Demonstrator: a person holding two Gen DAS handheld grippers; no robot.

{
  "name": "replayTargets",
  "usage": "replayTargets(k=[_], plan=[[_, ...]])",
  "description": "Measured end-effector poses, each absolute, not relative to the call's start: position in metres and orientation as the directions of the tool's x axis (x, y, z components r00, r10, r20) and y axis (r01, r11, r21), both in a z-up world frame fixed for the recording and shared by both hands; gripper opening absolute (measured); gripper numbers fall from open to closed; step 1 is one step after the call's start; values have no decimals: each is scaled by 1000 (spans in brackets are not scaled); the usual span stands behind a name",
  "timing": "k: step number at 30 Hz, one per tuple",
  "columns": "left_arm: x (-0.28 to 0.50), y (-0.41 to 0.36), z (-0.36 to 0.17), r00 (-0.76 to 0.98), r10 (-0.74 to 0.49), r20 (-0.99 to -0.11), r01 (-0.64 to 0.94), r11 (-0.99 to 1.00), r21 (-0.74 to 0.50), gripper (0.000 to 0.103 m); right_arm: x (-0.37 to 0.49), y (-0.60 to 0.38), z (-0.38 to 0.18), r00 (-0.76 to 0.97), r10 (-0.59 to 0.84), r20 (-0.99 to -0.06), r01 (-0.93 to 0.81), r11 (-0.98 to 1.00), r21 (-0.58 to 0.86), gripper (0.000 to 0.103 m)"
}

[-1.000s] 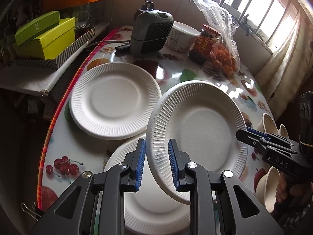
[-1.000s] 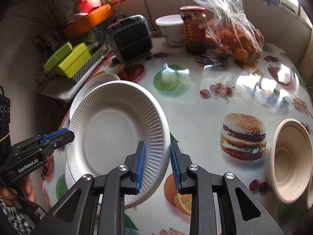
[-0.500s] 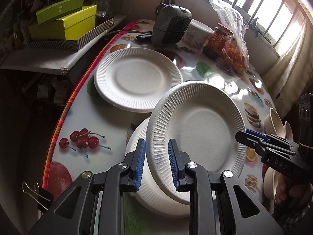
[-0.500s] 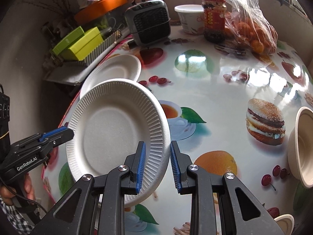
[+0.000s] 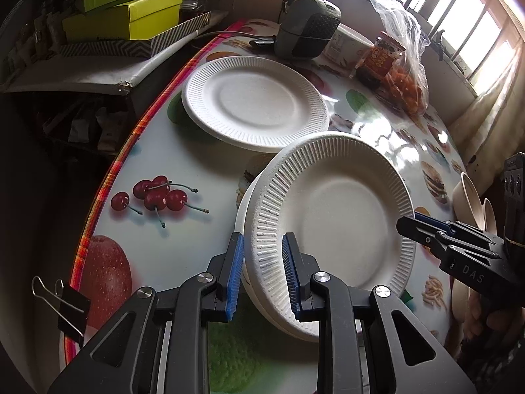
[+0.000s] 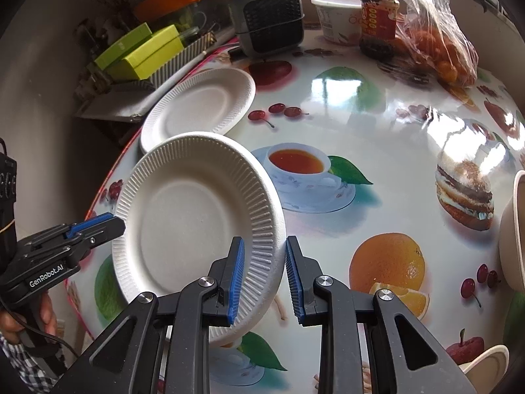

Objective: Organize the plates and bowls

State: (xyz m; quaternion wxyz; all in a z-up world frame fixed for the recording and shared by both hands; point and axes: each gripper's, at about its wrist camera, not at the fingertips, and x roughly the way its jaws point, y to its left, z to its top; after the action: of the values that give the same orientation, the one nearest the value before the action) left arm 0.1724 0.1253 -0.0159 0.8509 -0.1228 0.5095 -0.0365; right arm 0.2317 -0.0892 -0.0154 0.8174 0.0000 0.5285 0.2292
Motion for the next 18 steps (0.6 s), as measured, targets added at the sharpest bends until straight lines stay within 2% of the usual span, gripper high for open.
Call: replayTargets(k=[18], plan=[[172, 126, -23, 466, -190, -864, -65, 967, -247, 25, 232, -85, -23, 335, 350, -875, -375, 901, 217, 25]])
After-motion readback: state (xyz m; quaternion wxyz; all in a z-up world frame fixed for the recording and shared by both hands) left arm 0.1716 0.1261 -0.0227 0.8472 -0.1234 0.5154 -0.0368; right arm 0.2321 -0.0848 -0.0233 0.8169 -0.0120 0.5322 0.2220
